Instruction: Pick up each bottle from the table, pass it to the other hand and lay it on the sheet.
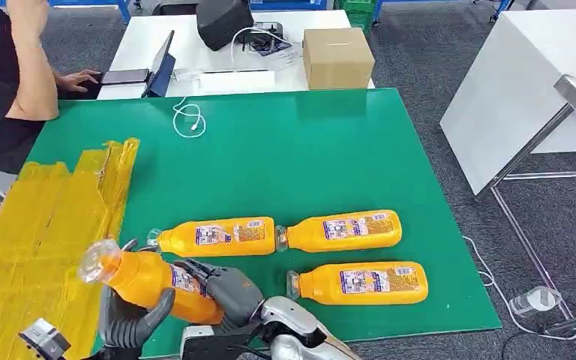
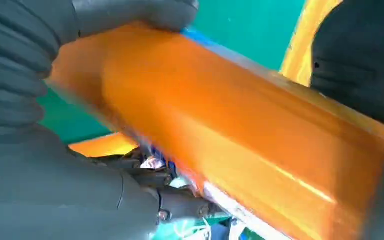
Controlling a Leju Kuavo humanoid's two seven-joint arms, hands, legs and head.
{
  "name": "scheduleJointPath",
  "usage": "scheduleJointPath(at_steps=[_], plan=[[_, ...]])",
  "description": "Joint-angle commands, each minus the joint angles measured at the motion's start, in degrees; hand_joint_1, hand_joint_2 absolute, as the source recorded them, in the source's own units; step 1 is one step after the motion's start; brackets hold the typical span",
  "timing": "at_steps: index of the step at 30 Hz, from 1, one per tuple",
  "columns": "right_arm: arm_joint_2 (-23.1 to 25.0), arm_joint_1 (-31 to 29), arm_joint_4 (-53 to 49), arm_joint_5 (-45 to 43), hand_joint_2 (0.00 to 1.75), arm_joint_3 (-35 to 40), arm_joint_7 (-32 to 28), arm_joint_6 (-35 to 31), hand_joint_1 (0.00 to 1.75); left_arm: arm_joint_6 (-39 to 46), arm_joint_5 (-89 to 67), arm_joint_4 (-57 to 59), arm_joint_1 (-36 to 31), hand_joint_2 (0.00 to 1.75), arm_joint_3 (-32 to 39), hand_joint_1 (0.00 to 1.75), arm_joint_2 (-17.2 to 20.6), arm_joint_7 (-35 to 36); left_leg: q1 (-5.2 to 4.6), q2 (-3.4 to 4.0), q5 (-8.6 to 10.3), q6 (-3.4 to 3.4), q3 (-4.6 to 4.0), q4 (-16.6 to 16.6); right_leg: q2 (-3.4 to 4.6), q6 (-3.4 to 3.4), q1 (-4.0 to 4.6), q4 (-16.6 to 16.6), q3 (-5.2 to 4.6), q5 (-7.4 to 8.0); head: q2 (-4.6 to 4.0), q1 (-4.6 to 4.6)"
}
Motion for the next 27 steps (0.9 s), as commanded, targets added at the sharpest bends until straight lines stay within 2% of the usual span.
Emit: scheduleJointPath(at_steps=[1,4,7,15,18,23,27], plan=[[-5.28,1.18,-9.59,3.35,1.75,-10.56,3.28,-1.14,0.00,17.91,-21.88,-10.35,-0.88,1.75,2.87,1.75,5.25,-2.23,0.08,-0.11,-0.04,-0.03,-0.03,0.07,-0.11,-0.09,0.09,0.02,0.05,-0.06,0.00,0.00],[-5.94,-0.84,-7.63,4.73,1.75,-13.01,4.43,0.79,0.00,29.89,-36.17,-10.19,-2.49,1.75,3.47,1.75,5.68,-1.03,0.03,-0.07,0.01,-0.01,-0.02,0.01,-0.06,-0.05,0.04,-0.01,0.03,0.00,0.00,-0.02],[-6.49,-2.06,-6.70,5.11,1.75,-13.24,4.88,1.79,0.00,40.23,-46.70,-9.53,-2.87,1.75,1.03,1.75,6.64,1.10,0.01,-0.16,0.04,0.00,0.00,-0.01,-0.16,-0.04,0.02,-0.03,0.11,-0.01,0.00,0.00],[-6.61,-2.66,-6.77,5.13,1.75,-12.92,5.73,2.33,0.00,42.42,-48.76,-8.86,-2.77,1.75,-0.41,1.75,7.59,2.26,0.02,-0.05,-0.01,-0.02,0.10,-0.01,-0.05,-0.08,0.02,-0.03,0.17,-0.04,0.00,-0.02],[-7.42,-5.65,-5.00,4.47,1.75,-12.46,7.38,3.33,0.00,46.57,-59.49,-6.07,-4.02,1.75,-3.12,1.75,10.46,8.27,0.00,-0.09,0.04,-0.01,0.05,-0.01,-0.09,-0.06,0.00,-0.01,0.11,-0.02,0.00,0.00],[-6.55,-13.72,2.73,2.37,1.75,-11.85,8.41,6.76,0.00,44.47,-70.65,2.67,-7.13,1.75,-7.78,1.75,16.30,15.05,-0.03,-0.04,0.11,-0.02,0.09,-0.06,-0.04,-0.07,-0.02,-0.02,0.10,0.06,0.00,0.00],[-3.61,-19.84,10.33,1.63,1.75,-10.76,8.79,8.75,0.00,41.26,-72.92,11.95,-9.95,1.75,-10.65,1.75,19.62,16.75,-0.06,0.07,0.17,0.01,0.15,-0.13,0.07,-0.08,-0.05,-0.04,0.11,0.10,0.00,-0.02]])
